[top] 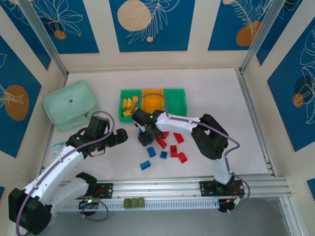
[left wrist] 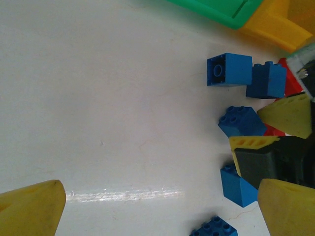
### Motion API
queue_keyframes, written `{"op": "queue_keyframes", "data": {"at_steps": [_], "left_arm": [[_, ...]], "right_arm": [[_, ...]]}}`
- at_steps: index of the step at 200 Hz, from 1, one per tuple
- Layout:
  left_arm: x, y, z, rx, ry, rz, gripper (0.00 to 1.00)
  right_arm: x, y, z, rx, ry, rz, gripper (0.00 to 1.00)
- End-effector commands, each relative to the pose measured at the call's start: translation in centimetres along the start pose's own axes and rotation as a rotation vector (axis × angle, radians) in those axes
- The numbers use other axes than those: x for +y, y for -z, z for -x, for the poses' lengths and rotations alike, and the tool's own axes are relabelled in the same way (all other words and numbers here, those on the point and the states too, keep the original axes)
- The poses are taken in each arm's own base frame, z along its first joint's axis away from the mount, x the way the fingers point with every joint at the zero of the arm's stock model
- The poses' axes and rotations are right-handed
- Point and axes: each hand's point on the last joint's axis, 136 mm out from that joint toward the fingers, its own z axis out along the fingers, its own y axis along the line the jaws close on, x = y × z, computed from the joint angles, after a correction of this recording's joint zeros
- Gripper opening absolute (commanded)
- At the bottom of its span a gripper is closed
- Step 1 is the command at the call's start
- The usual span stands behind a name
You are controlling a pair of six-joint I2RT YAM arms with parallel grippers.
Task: Sort the legos into containers by color
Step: Pick up the lego from the center of the table.
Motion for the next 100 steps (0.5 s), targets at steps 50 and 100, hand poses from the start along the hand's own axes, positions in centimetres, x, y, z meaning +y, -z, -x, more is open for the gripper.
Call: {"op": "queue_keyframes", "data": {"at_steps": [50, 100], "left_arm": [[0.4, 0.4, -0.2, 0.007, 0.007, 0.025, 0.99], [-0.4, 0.8, 0.3, -0.005, -0.002, 0.002, 0.99]], "right_arm": [[0.4, 1.8, 1.3, -0.064, 0.045, -0.024, 0.34], [-0.3, 6.0, 2.8, -0.168, 0.018, -0.019, 0.31]]}}
